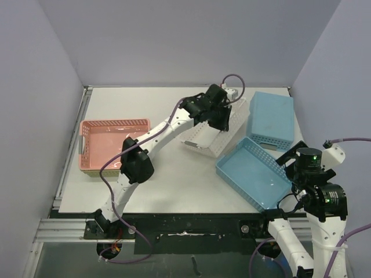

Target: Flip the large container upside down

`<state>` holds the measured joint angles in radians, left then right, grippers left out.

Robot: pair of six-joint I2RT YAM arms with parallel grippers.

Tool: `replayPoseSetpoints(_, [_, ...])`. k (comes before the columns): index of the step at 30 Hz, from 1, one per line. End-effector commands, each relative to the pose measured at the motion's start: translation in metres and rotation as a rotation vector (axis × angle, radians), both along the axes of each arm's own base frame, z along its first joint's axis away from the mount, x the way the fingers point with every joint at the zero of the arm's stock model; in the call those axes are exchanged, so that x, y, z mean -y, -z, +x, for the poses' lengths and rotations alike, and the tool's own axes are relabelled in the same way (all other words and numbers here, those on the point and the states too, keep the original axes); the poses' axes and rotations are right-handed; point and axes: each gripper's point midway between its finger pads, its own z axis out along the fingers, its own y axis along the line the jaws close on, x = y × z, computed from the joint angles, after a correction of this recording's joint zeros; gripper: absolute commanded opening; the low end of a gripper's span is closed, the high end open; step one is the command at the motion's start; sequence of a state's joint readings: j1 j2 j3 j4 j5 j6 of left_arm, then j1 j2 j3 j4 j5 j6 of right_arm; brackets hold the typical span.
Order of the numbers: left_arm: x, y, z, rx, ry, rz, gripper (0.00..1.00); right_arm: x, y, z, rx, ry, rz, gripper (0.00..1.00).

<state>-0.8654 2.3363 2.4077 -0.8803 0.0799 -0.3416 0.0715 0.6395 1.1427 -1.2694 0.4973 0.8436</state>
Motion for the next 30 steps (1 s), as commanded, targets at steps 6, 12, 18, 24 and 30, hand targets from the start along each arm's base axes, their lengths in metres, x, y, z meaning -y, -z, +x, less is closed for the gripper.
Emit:
replayPoseSetpoints(6, [-0.018,-0.152,0.012,-0.272,0.145,-0.823,0.0,0.0,-0.019,0.016,0.092,-0.008,-0.012,0.86])
replayPoseSetpoints(12, [-0.05,-0.134,0.034,-0.476,0.135,-1.095,0.0,-0.004,-0.014,0.018,0.086,-0.029,0.007,0.86])
replayPoseSetpoints(18, [-0.071,-0.11,0.047,-0.576,0.123,-1.213,0.0,-0.038,-0.004,0.037,0.063,-0.299,0.021,0.87])
replayPoseSetpoints(24, [-0.101,-0.077,0.074,-0.545,0.017,-1.124,0.0,-0.083,0.039,0.052,-0.074,-0.551,0.147,0.92])
replayPoseSetpoints(30, [-0.15,-0.036,0.096,-0.541,-0.105,-1.004,0.02,-0.094,0.057,0.056,-0.112,-0.616,0.181,0.94])
